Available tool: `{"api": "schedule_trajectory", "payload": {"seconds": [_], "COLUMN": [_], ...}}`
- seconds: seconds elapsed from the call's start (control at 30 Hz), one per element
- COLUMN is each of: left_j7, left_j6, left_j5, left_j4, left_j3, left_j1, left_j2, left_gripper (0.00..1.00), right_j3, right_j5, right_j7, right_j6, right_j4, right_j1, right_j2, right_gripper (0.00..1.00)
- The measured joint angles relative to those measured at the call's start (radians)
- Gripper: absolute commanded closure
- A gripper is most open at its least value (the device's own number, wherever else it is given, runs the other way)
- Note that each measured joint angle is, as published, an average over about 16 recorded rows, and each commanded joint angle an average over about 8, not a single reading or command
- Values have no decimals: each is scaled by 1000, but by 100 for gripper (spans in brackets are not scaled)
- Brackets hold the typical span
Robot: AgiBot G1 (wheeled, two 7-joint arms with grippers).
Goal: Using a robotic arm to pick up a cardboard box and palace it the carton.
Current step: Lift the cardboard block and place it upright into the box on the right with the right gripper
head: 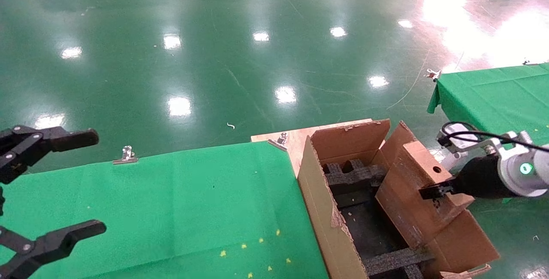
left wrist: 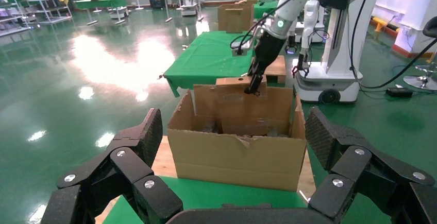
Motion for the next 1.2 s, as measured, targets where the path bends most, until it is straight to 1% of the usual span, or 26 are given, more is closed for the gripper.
{"api": "schedule_trajectory", "payload": {"seconds": [0.23,0.4,0.9,1.2], "left_j7": [0,0,0,0], "left_j6": [0,0,0,0], "left_j5": [0,0,0,0], "left_j4": [0,0,0,0], "left_j3": [0,0,0,0], "left_j1": [0,0,0,0], "left_j2": [0,0,0,0], "left_gripper": [0,0,0,0], "right_j3": [-22,-34,-58,-62], "right_j5": [-41,-69,-156,-186], "right_j7": [52,81,159,160], "right_j6": [62,90,124,144], "right_j4": [-7,-15,-57,-91], "right_j1": [-50,-74,-121,-130], "right_j2": [-23,-44,-124,-164], "right_gripper": [100,100,100,100]}}
